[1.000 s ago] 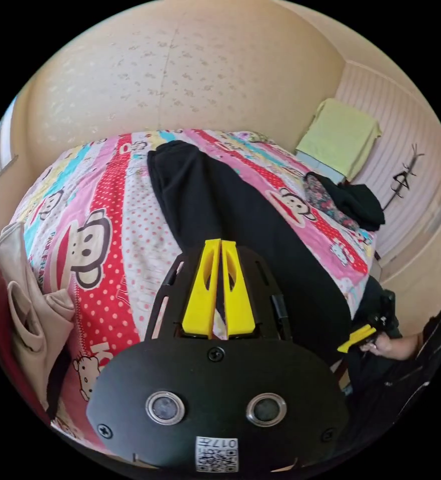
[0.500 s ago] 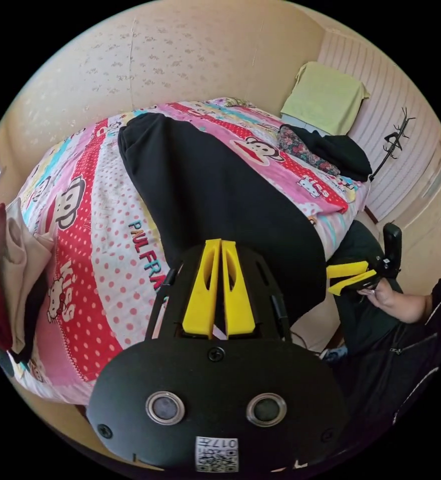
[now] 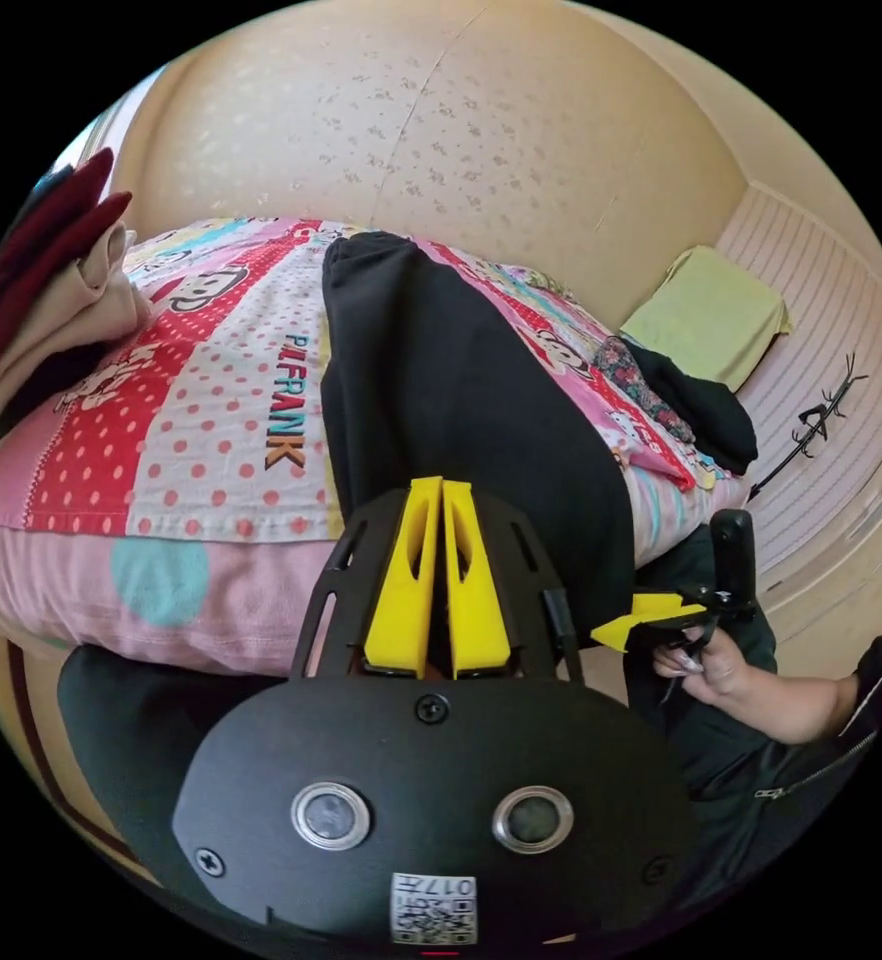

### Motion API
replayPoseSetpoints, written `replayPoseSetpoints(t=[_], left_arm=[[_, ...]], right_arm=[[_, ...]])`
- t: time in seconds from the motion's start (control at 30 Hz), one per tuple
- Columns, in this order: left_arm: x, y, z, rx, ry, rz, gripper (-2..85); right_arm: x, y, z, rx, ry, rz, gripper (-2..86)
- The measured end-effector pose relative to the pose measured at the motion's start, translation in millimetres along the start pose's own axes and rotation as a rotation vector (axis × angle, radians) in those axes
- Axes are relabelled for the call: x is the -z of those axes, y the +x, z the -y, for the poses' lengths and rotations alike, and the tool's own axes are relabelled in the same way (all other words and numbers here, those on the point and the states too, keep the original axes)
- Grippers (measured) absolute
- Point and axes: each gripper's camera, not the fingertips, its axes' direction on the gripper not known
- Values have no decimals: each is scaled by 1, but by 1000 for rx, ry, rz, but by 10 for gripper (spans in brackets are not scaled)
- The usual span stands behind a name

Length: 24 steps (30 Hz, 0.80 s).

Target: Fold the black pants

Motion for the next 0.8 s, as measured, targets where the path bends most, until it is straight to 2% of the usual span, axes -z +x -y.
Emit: replayPoseSetpoints(t=[0.13, 0.23, 0.3, 0.4, 0.57, 0.63, 0.73, 0.8], left_arm=[[21, -21, 1, 9, -36, -61, -5], [55, -55, -8, 121, 51, -193, 2], [72, -80, -16, 201, 83, -281, 21], [95, -115, -30, 299, 109, -389, 83], [98, -154, -53, 456, 127, -663, 132], [85, -159, -56, 503, 102, -702, 153], [59, -158, -54, 520, 24, -652, 197], [43, -157, -52, 525, 21, -710, 207]], right_arm=[[17, 9, -2, -18, 50, 81, 72], [31, 20, -1, -25, 78, 195, 61], [47, 31, 1, -4, 157, 426, 51], [69, 40, 4, -5, 266, 600, 39], [112, 11, 27, 78, 301, 498, 27], [128, 0, 40, 110, 320, 481, 25], [152, -15, 64, 145, 361, 501, 22], [168, -29, 85, 175, 372, 502, 20]])
